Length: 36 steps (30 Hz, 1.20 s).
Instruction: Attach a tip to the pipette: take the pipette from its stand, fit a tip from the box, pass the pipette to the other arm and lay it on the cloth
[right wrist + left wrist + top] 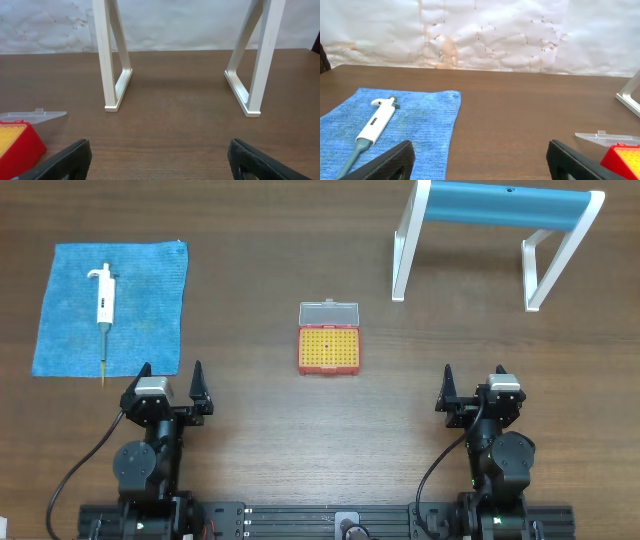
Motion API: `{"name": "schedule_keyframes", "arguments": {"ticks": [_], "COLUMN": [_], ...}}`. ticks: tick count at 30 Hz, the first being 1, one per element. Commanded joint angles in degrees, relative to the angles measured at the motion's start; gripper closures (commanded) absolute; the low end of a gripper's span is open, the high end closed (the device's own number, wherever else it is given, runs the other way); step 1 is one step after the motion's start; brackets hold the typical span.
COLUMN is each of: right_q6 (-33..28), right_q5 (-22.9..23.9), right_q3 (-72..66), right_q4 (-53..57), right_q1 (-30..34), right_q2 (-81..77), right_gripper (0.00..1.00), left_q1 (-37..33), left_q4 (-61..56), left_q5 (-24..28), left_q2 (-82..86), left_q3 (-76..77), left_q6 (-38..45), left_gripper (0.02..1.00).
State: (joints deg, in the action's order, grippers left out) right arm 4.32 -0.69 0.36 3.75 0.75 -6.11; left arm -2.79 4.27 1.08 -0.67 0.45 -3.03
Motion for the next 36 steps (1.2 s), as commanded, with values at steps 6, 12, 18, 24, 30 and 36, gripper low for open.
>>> {"name": "schedule_keyframes", "arguments": {"ticks": [6, 12, 18, 24, 30, 36], "right_q6": [-0.5, -0.5, -0.5, -0.5, -0.5, -0.5], "right_q5": [0.7, 0.7, 0.7, 0.7, 0.7, 0.7], "right_q3": [-0.1, -0.1, -0.1, 0.0, 0.0, 0.0], "right_q4": [0.5, 0.5, 0.5, -0.9, 0.5, 0.5], "right_q1": [0.0, 0.0, 0.0, -0.1, -0.1, -0.1], "right_q2": [0.0, 0.0, 0.0, 5.9, 6.1, 6.1], "right_gripper": [0.117, 0.117, 0.117, 0.117, 0.115, 0.117], "left_q1": [0.2, 0.2, 0.2, 0.2, 0.2, 0.2], "left_q4": [0.3, 0.3, 0.3, 0.3, 0.3, 0.3], "left_q5": [-0.5, -0.5, -0.5, -0.5, -0.5, -0.5], "left_q2": [0.5, 0.5, 0.5, 0.5, 0.5, 0.5], "left_q3": [-0.1, -0.1, -0.1, -0.1, -0.1, -0.1], "left_q6": [0.5, 0.5, 0.5, 0.5, 0.5, 0.5], "left_gripper": [0.167, 0.165, 0.165, 0.167, 0.167, 0.167]}}
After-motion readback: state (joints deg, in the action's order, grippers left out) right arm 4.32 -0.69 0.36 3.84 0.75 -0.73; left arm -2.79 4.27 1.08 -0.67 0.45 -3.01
